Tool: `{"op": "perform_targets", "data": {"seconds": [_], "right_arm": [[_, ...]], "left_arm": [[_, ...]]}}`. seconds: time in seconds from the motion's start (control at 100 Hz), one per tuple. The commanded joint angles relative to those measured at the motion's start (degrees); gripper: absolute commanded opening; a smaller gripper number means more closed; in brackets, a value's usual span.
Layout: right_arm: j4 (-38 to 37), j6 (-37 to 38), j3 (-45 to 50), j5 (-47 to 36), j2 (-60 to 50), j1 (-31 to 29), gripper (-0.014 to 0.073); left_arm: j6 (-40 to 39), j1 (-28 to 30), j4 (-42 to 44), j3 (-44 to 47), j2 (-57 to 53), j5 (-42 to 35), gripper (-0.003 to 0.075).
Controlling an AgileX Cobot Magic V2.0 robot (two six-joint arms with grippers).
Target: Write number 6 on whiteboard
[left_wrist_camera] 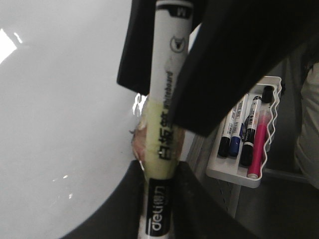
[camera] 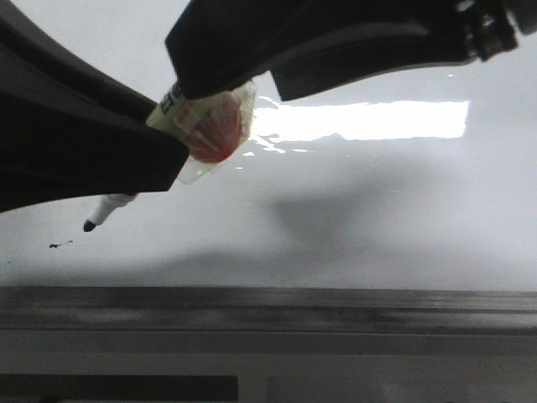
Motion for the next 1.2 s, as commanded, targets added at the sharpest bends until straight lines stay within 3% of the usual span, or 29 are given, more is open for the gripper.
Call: {"op": "perform_targets", "data": {"seconds": [0.0, 0.07, 0.14, 0.28, 0.43, 0.58, 0.65, 0.94, 1.19], "right_arm": [[1.4, -0.6, -3.4, -3.9, 0.7, 0.1, 0.0406], [1.6, -0.6, -4.4, -3.9, 1.2, 0.1, 0.0387], [1.5, -0.6, -5.0, -3.8, 1.5, 0.1, 0.0290], [1.5, -0.6, -5.0, -2.3, 2.1, 0.1, -0.0071], [2.2, -0.5, -5.0, -1.7, 2.5, 0.1, -0.0064], [2.3, -0.5, -5.0, -2.3, 2.5, 0.1, -0.0064], [2.8, -0.5, -5.0, -2.4, 2.5, 0.1, -0.0064], [3.6, -0.5, -5.0, -4.3, 1.0, -0.6, -0.0064], [6.8, -0.5, -9.7, -2.6, 0.7, -9.0, -0.0064]], "left_arm": [[0.1, -0.5, -0.3, -1.9, -0.8, -4.4, -0.0019], [0.1, -0.5, -0.3, -1.9, -0.8, -4.4, -0.0019], [0.1, -0.5, -0.3, -1.9, -0.8, -4.4, -0.0019], [0.1, -0.5, -0.3, -1.9, -0.8, -4.5, -0.0019], [0.1, -0.5, -0.6, -1.9, -0.8, -4.5, 0.0018], [-0.1, -0.5, -2.0, -1.9, -1.1, -4.6, 0.0292], [-0.1, -0.3, -2.2, -1.9, -2.2, -4.0, 0.0357], [-0.1, 7.7, -7.8, -2.2, -14.2, 6.9, 0.0324], [-0.1, 15.6, -11.1, -2.2, -25.2, 8.1, 0.0323]]}}
